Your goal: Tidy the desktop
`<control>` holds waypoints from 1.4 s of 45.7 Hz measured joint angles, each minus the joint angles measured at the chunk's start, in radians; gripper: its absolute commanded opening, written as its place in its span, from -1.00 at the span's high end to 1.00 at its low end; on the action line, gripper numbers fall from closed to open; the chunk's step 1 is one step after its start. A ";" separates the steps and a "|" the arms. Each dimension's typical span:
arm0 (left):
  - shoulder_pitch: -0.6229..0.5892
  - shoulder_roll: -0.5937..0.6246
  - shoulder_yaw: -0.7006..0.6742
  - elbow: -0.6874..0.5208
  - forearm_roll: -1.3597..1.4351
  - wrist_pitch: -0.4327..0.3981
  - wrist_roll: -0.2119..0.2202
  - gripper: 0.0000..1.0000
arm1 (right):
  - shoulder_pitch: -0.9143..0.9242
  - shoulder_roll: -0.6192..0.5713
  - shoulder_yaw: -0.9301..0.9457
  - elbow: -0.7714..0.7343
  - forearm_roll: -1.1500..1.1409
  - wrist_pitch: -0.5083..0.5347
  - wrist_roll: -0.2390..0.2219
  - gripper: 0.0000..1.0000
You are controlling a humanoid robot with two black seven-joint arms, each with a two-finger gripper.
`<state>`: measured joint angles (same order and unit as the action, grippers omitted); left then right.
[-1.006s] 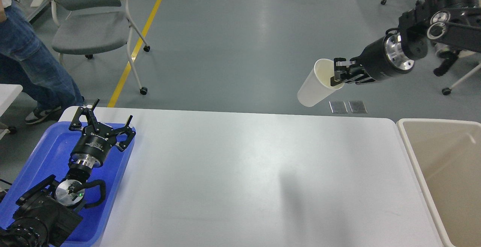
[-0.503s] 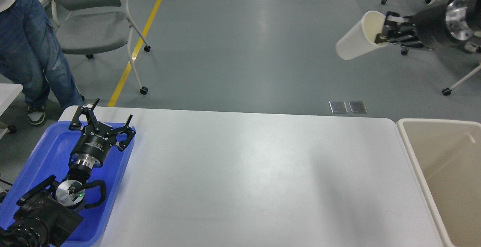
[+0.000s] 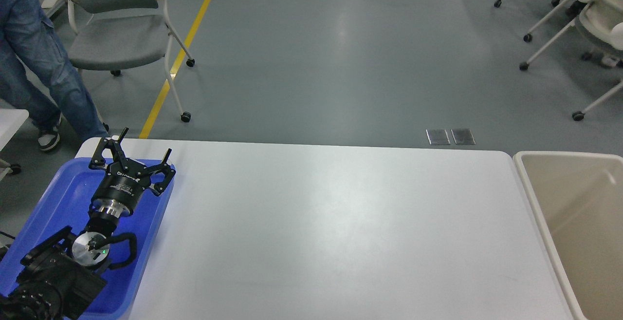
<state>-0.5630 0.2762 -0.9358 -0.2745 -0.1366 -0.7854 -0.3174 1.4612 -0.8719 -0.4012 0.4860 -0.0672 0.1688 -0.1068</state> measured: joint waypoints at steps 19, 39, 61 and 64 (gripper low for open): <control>0.000 0.000 0.000 0.000 0.000 0.000 0.000 -1.00 | -0.415 0.151 0.358 -0.415 0.087 -0.109 0.000 1.00; 0.000 0.000 0.000 0.000 0.000 0.000 0.000 -1.00 | -0.698 0.306 0.631 -0.506 0.102 -0.219 0.001 1.00; 0.000 0.000 0.000 0.000 0.000 0.000 0.000 -1.00 | -0.813 0.457 0.755 -0.516 0.105 -0.269 0.009 1.00; 0.000 0.000 0.000 0.000 0.000 0.000 0.000 -1.00 | -0.821 0.470 0.766 -0.516 0.105 -0.271 0.010 1.00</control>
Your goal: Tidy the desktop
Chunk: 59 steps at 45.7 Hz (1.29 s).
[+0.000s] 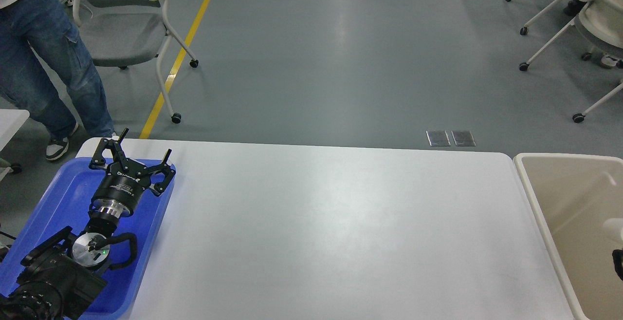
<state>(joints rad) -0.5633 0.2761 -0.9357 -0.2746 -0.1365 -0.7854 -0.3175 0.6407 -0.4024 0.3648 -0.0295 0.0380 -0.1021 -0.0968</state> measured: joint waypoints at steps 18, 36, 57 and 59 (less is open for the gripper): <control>0.000 0.000 0.000 0.000 0.000 0.000 0.000 -1.00 | -0.028 0.052 0.029 0.000 0.000 -0.010 0.003 1.00; -0.001 0.000 0.000 0.000 0.000 0.000 0.000 -1.00 | -0.033 0.060 0.028 0.000 0.001 -0.011 0.009 -1.00; -0.001 0.000 0.000 0.000 0.000 0.000 0.002 -1.00 | 0.050 0.013 0.029 0.001 0.000 -0.004 0.014 -1.00; 0.000 0.000 0.000 0.000 0.000 0.000 0.001 -1.00 | 0.068 0.004 0.033 0.004 0.003 -0.002 0.013 -1.00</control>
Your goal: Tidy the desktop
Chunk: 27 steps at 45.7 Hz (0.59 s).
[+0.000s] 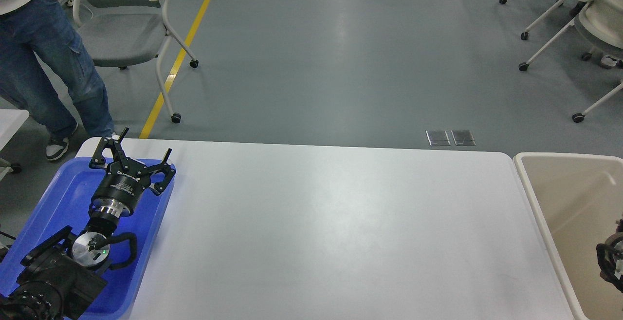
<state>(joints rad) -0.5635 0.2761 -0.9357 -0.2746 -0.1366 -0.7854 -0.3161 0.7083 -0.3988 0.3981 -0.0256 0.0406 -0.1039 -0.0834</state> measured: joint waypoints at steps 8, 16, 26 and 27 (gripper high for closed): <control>0.000 0.000 0.000 0.000 0.000 0.000 -0.001 -1.00 | 0.092 -0.064 0.041 0.062 0.029 0.014 0.000 -1.00; 0.001 0.000 0.000 0.000 -0.001 0.000 -0.001 -1.00 | 0.149 -0.133 0.130 0.213 0.052 0.031 0.000 -1.00; 0.001 0.000 0.000 0.000 -0.002 0.000 -0.002 -1.00 | 0.172 -0.182 0.297 0.463 0.062 0.059 0.001 -1.00; 0.001 0.000 0.000 0.000 -0.002 0.000 -0.002 -1.00 | 0.172 -0.183 0.310 0.484 0.063 0.063 0.001 -1.00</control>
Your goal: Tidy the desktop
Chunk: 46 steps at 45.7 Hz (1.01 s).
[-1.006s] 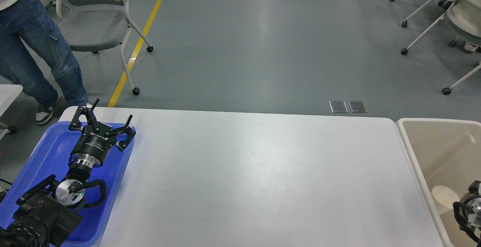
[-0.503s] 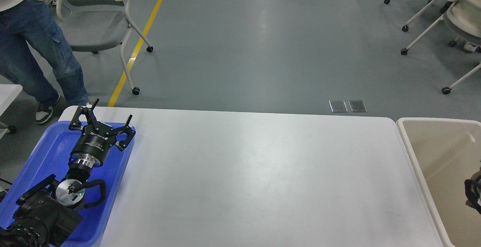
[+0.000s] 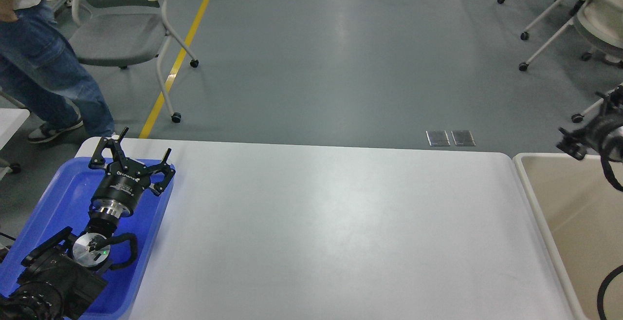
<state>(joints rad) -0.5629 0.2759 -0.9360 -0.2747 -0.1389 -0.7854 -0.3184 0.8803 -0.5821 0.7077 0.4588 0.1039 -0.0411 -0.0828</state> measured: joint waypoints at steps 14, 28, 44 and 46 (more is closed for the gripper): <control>0.000 0.000 -0.001 0.000 -0.001 0.000 -0.001 -1.00 | -0.036 0.013 0.140 0.256 0.004 0.100 0.000 -1.00; -0.001 0.000 -0.001 0.000 -0.001 0.000 -0.001 -1.00 | -0.102 0.140 0.232 0.362 0.005 0.222 0.000 -1.00; -0.001 0.000 -0.001 0.000 -0.001 0.000 -0.001 -1.00 | -0.190 0.289 0.269 0.379 0.004 0.337 0.001 -1.00; -0.001 0.000 -0.001 0.000 -0.001 0.000 -0.001 -1.00 | -0.201 0.301 0.271 0.379 0.004 0.349 0.001 -1.00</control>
<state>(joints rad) -0.5642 0.2761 -0.9373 -0.2746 -0.1397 -0.7854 -0.3196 0.6793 -0.2809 0.9787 0.8383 0.1079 0.3083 -0.0815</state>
